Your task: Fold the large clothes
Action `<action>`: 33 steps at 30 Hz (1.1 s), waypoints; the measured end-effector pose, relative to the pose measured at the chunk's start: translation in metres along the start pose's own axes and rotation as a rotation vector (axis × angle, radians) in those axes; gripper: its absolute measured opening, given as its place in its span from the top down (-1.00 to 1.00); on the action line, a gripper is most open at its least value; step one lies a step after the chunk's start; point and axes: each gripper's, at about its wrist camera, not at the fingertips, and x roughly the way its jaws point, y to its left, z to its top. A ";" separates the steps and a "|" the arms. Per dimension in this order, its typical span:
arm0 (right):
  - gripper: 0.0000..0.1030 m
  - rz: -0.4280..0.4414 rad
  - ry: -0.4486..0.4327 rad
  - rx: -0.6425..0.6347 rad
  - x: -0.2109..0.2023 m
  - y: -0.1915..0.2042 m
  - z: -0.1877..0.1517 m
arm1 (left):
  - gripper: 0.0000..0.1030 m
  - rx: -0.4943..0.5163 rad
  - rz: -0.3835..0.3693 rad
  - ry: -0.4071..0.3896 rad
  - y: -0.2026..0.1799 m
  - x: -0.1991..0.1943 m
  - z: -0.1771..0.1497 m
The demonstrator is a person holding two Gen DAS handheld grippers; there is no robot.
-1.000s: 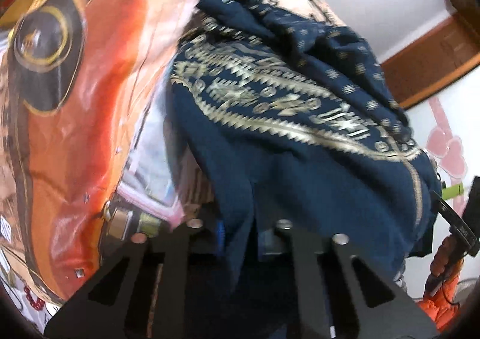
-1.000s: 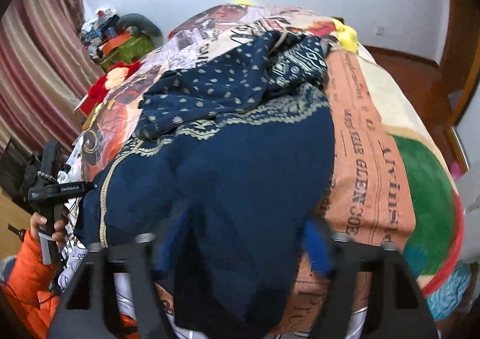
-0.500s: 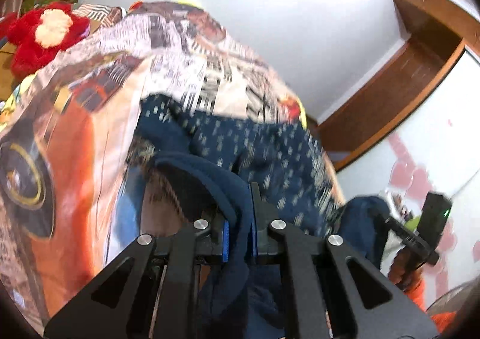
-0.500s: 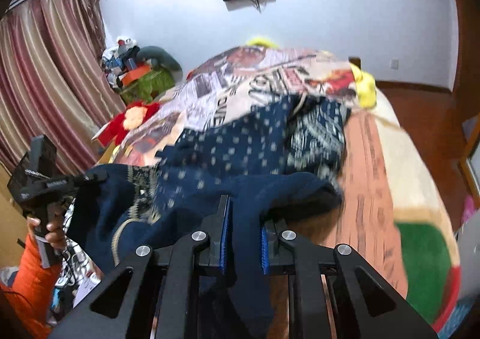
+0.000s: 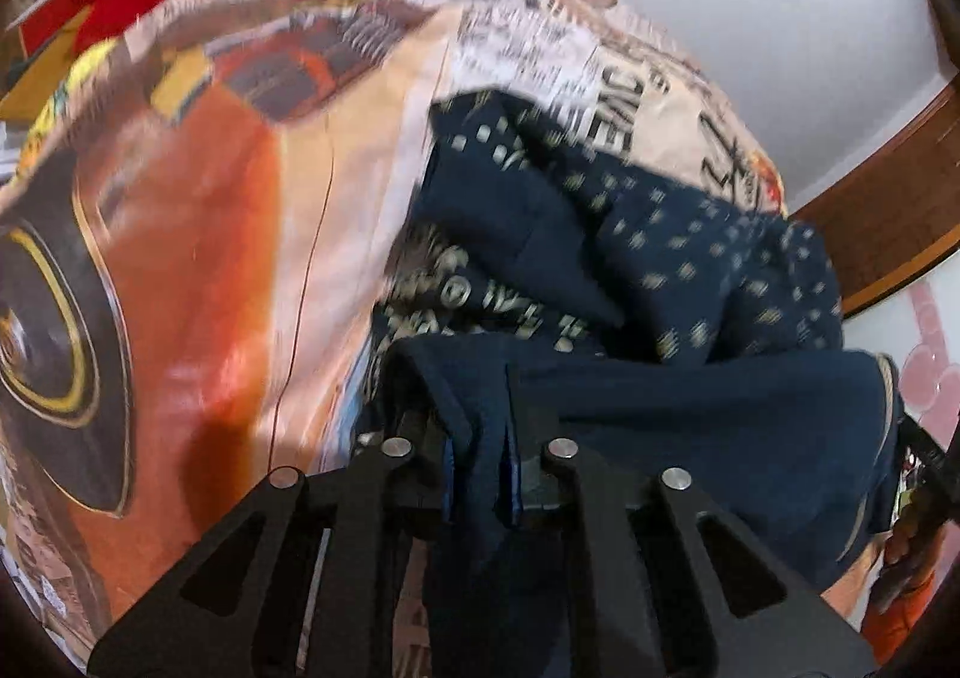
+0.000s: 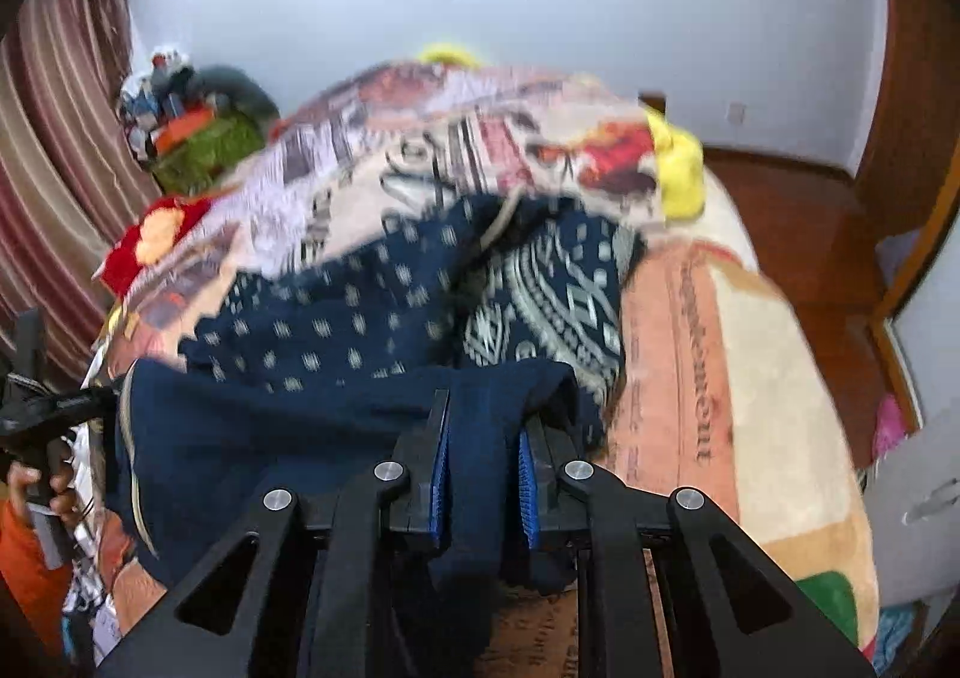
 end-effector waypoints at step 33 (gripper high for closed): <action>-0.02 0.254 0.128 0.127 -0.023 0.015 -0.064 | -0.06 -0.150 -0.171 0.146 0.015 -0.005 -0.078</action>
